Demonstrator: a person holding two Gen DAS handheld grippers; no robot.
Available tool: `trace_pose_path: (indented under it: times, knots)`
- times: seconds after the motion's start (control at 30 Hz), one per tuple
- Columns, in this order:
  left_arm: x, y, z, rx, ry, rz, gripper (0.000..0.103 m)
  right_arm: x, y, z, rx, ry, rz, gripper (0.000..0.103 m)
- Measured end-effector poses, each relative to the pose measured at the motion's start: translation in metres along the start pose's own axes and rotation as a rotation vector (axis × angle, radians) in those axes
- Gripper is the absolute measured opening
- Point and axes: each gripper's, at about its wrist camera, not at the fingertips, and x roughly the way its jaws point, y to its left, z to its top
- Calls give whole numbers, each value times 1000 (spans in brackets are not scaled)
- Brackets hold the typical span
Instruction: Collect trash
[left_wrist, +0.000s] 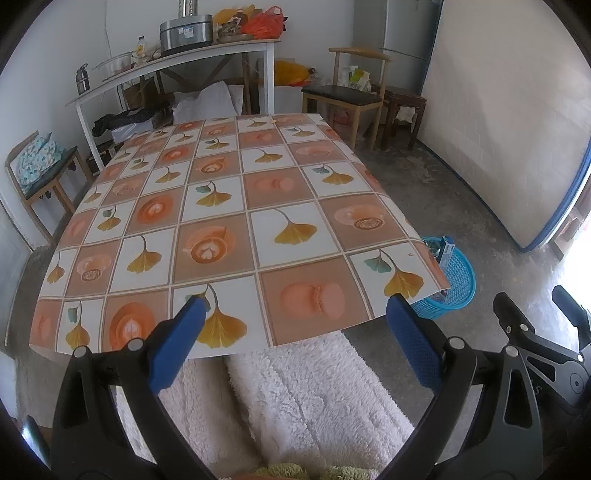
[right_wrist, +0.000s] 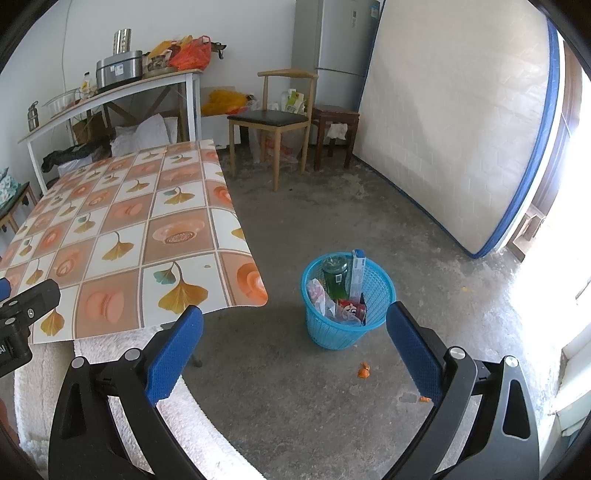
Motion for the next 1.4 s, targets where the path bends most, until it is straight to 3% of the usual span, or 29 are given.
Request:
trace_pose_path:
  times: [1.4]
  knots:
    - [1,4,-1,0,3,-2,95,-1,0,-1,1,5,-2,97]
